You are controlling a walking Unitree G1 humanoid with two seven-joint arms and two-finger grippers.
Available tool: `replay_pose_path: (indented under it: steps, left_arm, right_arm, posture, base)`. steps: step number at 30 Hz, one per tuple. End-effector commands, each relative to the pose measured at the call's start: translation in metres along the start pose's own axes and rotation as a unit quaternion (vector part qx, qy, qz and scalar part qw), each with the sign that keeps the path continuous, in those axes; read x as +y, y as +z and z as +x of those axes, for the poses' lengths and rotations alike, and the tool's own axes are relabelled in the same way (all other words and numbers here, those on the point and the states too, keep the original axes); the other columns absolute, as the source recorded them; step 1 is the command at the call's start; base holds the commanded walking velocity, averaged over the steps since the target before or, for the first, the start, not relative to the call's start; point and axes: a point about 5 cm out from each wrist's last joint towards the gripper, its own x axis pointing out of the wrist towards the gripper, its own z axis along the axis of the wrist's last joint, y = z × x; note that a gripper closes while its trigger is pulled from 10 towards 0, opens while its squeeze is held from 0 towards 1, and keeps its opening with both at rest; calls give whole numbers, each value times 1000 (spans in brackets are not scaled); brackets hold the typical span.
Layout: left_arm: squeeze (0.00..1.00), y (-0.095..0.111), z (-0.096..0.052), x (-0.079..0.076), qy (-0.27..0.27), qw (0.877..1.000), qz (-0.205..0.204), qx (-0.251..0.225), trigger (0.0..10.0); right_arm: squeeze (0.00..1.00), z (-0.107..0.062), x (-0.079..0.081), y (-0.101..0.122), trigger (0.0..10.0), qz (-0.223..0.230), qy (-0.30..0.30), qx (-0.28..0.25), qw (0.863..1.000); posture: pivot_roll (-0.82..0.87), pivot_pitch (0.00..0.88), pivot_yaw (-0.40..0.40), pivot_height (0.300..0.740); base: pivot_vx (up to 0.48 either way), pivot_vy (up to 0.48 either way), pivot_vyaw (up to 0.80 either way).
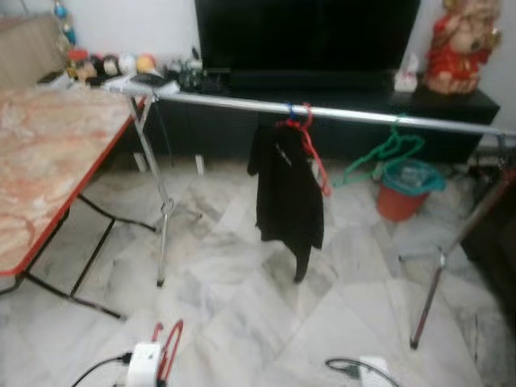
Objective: Hang hanger
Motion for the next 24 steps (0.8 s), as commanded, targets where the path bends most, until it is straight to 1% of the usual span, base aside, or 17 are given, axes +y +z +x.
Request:
replay_pose_path:
  steps: [1, 24]
  left_arm:
    - [0, 8, 2, -6, -7, 1000, -3, -13, 10000]
    - [0, 8, 2, -7, -8, 1000, -4, -12, 10000]
  right_arm:
    - [0, -2, -12, -7, 10000, 0, -16, 9, 1000]
    - [0, -2, -11, -7, 10000, -7, -10, 13, 1000]
  posture:
    - [13, 0, 3, 740]
    - [14, 0, 2, 740]
  base:
    - [356, 0, 0]
    - [356, 0, 0]
